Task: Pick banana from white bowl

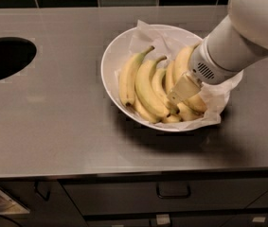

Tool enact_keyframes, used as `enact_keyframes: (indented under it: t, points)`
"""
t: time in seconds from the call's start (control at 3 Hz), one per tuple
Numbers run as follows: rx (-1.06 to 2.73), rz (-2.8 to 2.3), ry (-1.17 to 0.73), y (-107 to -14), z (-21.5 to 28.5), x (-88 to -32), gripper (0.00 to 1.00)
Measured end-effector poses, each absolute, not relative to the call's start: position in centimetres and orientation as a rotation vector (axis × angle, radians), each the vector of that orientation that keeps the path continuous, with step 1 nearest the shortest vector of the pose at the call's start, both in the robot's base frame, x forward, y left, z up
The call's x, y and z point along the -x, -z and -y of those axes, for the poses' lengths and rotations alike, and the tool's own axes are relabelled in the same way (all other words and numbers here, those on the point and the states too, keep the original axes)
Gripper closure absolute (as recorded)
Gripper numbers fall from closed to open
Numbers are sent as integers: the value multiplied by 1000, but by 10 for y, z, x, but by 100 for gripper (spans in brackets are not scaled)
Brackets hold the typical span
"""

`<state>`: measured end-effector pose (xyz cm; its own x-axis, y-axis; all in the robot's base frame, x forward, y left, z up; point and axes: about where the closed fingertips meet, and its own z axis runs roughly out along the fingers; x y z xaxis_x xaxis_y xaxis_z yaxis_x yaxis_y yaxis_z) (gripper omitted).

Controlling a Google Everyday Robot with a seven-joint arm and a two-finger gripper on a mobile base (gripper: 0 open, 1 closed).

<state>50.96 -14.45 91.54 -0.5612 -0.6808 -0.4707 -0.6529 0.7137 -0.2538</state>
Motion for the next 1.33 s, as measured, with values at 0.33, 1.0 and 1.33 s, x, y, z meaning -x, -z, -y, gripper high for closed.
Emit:
enact_keyframes:
  t: [0.33, 1.0, 1.33]
  points:
    - [1001, -2361, 64, -913, 141, -515, 32]
    - [959, -2352, 70, -909, 144, -520, 38]
    - [912, -2347, 110, -905, 147, -524, 39]
